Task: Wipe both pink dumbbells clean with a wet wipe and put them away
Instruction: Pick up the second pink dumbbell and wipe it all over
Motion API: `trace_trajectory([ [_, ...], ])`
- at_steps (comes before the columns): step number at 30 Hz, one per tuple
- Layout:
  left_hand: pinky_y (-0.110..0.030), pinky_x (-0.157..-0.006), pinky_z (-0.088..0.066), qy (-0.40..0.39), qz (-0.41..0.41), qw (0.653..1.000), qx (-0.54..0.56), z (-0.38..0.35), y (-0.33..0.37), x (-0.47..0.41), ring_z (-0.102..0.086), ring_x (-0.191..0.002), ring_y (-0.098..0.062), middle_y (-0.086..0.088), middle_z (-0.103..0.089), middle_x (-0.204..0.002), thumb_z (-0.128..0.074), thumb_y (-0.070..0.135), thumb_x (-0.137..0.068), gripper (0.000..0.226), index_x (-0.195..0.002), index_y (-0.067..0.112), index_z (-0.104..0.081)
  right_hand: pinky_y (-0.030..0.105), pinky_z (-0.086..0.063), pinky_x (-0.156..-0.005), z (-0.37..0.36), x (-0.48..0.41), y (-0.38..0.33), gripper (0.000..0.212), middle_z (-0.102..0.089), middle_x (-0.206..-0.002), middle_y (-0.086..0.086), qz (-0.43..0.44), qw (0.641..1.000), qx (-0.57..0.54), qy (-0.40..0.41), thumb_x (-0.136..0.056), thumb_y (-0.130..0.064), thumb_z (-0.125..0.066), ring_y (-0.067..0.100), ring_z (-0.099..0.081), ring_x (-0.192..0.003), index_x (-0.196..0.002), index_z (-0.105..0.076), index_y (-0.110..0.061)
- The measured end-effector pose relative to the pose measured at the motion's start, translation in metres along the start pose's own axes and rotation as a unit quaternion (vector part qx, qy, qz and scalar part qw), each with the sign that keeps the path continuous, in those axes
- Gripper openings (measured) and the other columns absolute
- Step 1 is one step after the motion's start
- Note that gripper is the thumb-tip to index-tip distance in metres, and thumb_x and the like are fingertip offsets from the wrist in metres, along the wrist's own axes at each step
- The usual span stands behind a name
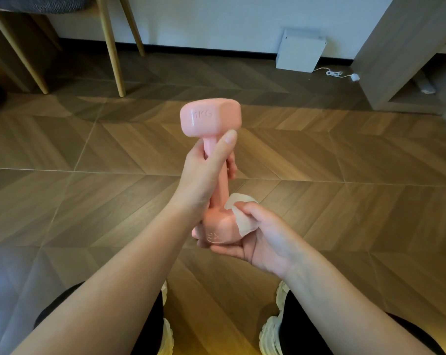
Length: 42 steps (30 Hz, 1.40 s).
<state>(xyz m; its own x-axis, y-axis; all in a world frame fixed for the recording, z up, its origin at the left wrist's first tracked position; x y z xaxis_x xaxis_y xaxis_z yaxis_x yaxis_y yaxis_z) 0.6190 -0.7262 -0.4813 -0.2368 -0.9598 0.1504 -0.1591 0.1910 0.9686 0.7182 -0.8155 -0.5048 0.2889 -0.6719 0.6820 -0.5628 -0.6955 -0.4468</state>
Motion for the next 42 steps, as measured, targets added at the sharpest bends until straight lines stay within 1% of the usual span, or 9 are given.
trace_trajectory([
  [4, -0.033, -0.063, -0.048, 0.029, 0.06, 0.998, 0.021, -0.002, 0.0, -0.001, -0.053, -0.062, -0.014, 0.001, -0.056, -0.074, -0.049, 0.082, -0.059, 0.077, -0.091, 0.013, -0.061, 0.056, -0.058, -0.077, 0.002, -0.004, 0.0, 0.019, -0.066, -0.117, 0.025, 0.028, 0.999, -0.004, 0.043, -0.102, -0.017, -0.043, 0.047, -0.064, -0.109, -0.116, -0.053, -0.009],
  [10, -0.029, -0.053, -0.03, 0.01, 0.052, 0.997, 0.06, -0.008, 0.002, 0.005, -0.035, -0.052, -0.013, 0.001, -0.045, -0.061, -0.039, 0.085, -0.065, 0.075, -0.074, 0.012, -0.052, 0.044, -0.062, -0.064, 0.006, -0.017, 0.008, 0.029, -0.07, -0.113, 0.017, 0.034, 0.993, 0.071, 0.085, -0.101, -0.026, -0.051, 0.039, -0.071, -0.098, -0.127, -0.054, -0.014],
  [15, -0.044, -0.06, -0.011, -0.055, 0.055, 0.987, 0.142, -0.008, 0.003, 0.008, -0.024, -0.051, -0.019, -0.002, -0.036, -0.053, -0.023, 0.08, -0.073, 0.075, -0.067, 0.011, -0.05, 0.052, -0.058, -0.084, 0.011, -0.011, 0.006, 0.029, -0.064, -0.126, 0.02, 0.004, 0.986, 0.152, 0.063, -0.099, -0.033, -0.049, 0.036, -0.066, -0.108, -0.121, -0.062, -0.02],
  [20, -0.038, -0.052, -0.022, -0.11, 0.032, 0.988, 0.107, -0.013, -0.003, 0.011, -0.03, -0.044, -0.02, -0.005, -0.04, -0.051, -0.022, 0.079, -0.075, 0.08, -0.065, 0.007, -0.054, 0.047, -0.056, -0.093, 0.014, -0.022, 0.009, 0.025, -0.073, -0.113, 0.008, 0.027, 0.961, 0.217, 0.169, -0.096, -0.04, -0.05, 0.024, -0.067, -0.096, -0.106, -0.068, -0.027],
  [25, -0.04, -0.051, -0.019, -0.134, 0.02, 0.985, 0.111, -0.012, 0.003, 0.009, -0.029, -0.044, -0.022, -0.006, -0.039, -0.05, -0.016, 0.076, -0.079, 0.08, -0.066, 0.006, -0.052, 0.039, -0.057, -0.084, 0.018, -0.014, 0.006, 0.021, -0.072, -0.11, 0.008, 0.045, 0.984, 0.143, 0.096, -0.1, -0.022, -0.048, 0.021, -0.066, -0.096, -0.114, -0.064, -0.018],
  [27, -0.04, -0.051, -0.019, -0.133, 0.015, 0.984, 0.115, -0.01, 0.004, 0.009, -0.028, -0.044, -0.023, -0.006, -0.039, -0.051, -0.013, 0.075, -0.08, 0.08, -0.065, 0.006, -0.052, 0.048, -0.053, -0.097, 0.019, -0.018, 0.008, 0.025, -0.071, -0.117, 0.009, 0.051, 0.978, 0.169, 0.112, -0.1, -0.029, -0.051, 0.026, -0.066, -0.107, -0.118, -0.064, -0.019],
  [33, -0.034, -0.05, -0.026, -0.15, 0.022, 0.98, 0.127, -0.009, 0.005, 0.008, -0.034, -0.045, -0.022, -0.007, -0.043, -0.052, -0.011, 0.078, -0.081, 0.087, -0.067, 0.005, -0.057, 0.05, -0.051, -0.099, 0.013, -0.025, 0.005, 0.03, -0.071, -0.12, 0.006, 0.027, 0.974, 0.193, 0.116, -0.099, -0.042, -0.046, 0.028, -0.064, -0.116, -0.117, -0.064, -0.026],
  [36, -0.033, -0.057, -0.036, -0.121, 0.028, 0.983, 0.133, -0.003, 0.008, 0.001, -0.043, -0.055, -0.022, -0.007, -0.05, -0.063, -0.006, 0.079, -0.084, 0.09, -0.074, 0.006, -0.059, 0.051, -0.046, -0.104, 0.018, -0.023, 0.002, 0.03, -0.069, -0.123, 0.008, 0.061, 0.979, 0.16, 0.111, -0.1, -0.035, -0.048, 0.028, -0.064, -0.114, -0.123, -0.063, -0.022],
  [42, -0.044, -0.07, -0.043, -0.003, 0.047, 0.999, -0.019, -0.002, -0.002, -0.001, -0.05, -0.061, -0.021, -0.005, -0.054, -0.067, -0.031, 0.089, -0.062, 0.08, -0.071, 0.014, -0.056, 0.039, -0.054, -0.088, 0.024, -0.027, 0.008, 0.018, -0.067, -0.115, 0.011, 0.067, 0.974, 0.138, 0.169, -0.093, -0.028, -0.06, 0.025, -0.063, -0.095, -0.109, -0.063, -0.019],
])
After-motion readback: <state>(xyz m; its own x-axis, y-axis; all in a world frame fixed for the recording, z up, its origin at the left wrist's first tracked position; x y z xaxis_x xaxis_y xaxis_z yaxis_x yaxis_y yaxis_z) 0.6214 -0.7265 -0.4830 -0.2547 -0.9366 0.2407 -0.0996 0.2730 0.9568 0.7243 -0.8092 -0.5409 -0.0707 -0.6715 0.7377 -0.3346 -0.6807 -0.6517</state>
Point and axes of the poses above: each hand's wrist, its own x-axis away from the middle knuckle, its own z-axis out of the back of the hand, y = z × x, the point moved 2 cm from there along -x, towards the middle knuckle
